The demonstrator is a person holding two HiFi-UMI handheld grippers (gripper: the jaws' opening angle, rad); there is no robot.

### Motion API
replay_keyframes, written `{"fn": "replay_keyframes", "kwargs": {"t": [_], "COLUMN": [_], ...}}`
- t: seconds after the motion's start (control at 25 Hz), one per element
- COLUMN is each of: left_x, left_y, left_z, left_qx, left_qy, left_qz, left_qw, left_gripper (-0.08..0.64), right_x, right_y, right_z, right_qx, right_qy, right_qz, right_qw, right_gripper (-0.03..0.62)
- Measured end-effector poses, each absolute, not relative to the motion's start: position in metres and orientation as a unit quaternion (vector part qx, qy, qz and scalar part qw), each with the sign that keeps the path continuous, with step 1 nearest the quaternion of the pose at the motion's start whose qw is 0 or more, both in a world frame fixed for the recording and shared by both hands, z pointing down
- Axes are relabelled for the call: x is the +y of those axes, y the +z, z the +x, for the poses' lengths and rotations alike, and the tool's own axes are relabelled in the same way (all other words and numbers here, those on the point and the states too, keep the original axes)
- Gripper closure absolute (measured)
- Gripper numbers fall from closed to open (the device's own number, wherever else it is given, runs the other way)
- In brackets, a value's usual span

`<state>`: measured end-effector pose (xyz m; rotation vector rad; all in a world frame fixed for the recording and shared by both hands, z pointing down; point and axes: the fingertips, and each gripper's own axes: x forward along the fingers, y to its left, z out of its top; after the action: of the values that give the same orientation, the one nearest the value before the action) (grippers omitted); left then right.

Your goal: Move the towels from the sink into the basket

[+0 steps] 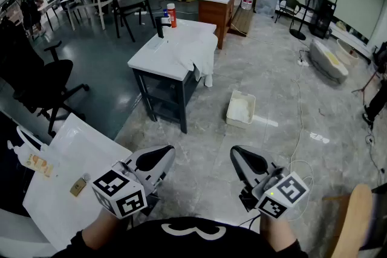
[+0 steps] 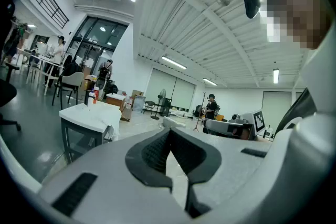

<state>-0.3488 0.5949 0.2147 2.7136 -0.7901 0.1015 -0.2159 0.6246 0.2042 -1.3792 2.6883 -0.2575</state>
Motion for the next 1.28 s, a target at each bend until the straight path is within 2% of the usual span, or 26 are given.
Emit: {"fn": "replay_keyframes", "kwargs": {"t": [0.32,0.64,0.88,1.28], "left_x": [0.623,0.636,0.629,0.56], "left_y": [0.203,0.197,0.196,0.238], "left_z": [-0.331,-0.324,-0.324,-0.306], "left_qx": [-0.272,-0.268,-0.275,-0.266], "left_qy": [0.024,0.014,0.009,0.027], "left_qz": [0.953,0.955,0.953,0.951], "left_qw": [0.128,0.122,0.127,0.157], "left_gripper": [0.554,0.554,0.554,0.554], "right_x": [0.649,0.673,0.663,0.596], "right_y": [0.195,0.168,0.172,0.214], "right_z": [-0.205,-0.193,-0.18,-0.151], "right_qx": [0.895,0.902,0.892,0.876], "right_qy": [-0.063,-0.029,-0.028,-0.061], "right_qz": [-0.44,-0.427,-0.449,-0.475], "right_qw": [0.033,0.067,0.053,0.048], "right_gripper": [0.589,0.589,0.583,0.358]}}
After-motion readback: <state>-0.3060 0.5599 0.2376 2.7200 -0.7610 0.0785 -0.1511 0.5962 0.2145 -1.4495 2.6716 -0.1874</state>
